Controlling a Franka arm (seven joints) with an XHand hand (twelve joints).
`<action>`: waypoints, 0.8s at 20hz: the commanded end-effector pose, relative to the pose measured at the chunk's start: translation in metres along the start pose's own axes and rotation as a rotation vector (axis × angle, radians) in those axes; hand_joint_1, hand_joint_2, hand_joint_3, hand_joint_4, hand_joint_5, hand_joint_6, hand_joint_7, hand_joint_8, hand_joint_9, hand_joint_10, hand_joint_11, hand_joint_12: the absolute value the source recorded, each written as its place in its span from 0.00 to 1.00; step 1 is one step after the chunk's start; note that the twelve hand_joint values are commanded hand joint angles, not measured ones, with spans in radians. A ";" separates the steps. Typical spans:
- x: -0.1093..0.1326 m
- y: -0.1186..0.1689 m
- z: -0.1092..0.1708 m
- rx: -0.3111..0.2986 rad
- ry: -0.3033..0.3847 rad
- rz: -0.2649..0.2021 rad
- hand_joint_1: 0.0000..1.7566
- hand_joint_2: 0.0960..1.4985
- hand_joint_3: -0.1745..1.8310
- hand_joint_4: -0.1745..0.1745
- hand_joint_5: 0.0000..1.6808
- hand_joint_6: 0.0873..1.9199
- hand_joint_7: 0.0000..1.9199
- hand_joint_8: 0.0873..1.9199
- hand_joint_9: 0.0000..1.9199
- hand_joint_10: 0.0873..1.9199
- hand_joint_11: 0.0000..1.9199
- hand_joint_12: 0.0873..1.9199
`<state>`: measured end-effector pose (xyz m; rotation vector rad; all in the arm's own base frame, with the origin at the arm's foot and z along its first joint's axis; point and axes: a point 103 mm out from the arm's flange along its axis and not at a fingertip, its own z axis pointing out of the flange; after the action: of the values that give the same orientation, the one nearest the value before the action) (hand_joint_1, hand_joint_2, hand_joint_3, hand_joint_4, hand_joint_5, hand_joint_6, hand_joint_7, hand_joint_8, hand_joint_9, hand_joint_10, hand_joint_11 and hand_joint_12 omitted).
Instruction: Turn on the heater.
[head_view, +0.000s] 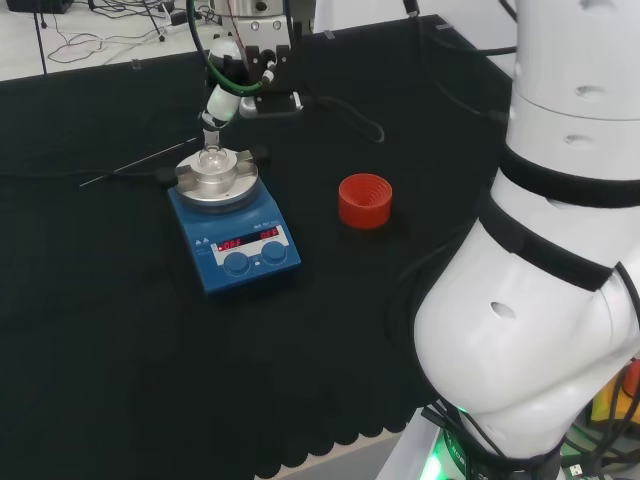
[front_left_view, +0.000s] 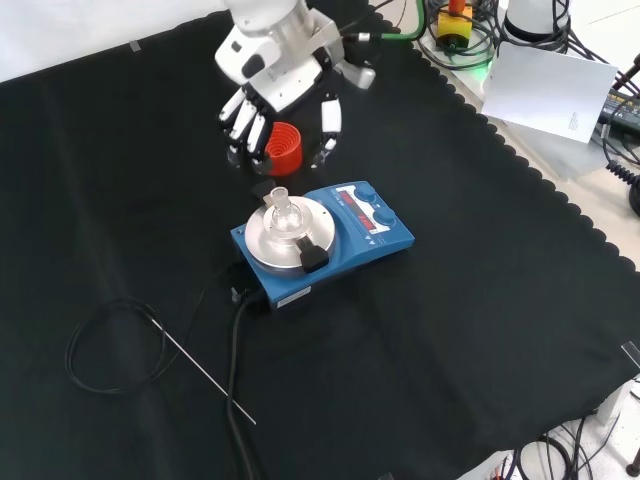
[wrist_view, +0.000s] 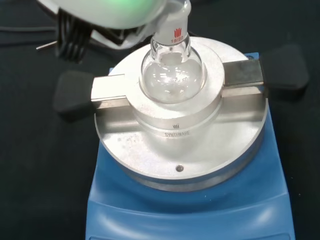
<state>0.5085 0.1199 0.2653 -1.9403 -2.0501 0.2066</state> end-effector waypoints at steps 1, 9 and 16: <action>0.002 -0.039 -0.011 -0.047 -0.002 0.015 0.53 0.34 0.41 0.45 0.38 0.35 0.15 0.32 0.28 0.30 0.09 0.71; 0.011 -0.092 0.007 -0.032 -0.030 0.023 0.55 0.36 0.42 0.42 0.35 0.35 0.24 0.34 0.35 0.30 0.14 0.70; 0.019 -0.122 0.043 0.040 -0.074 0.017 0.58 0.36 0.45 0.39 0.33 0.34 0.41 0.38 0.49 0.30 0.24 0.67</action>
<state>0.4255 0.1238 0.2815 -1.9691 -2.0567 0.2327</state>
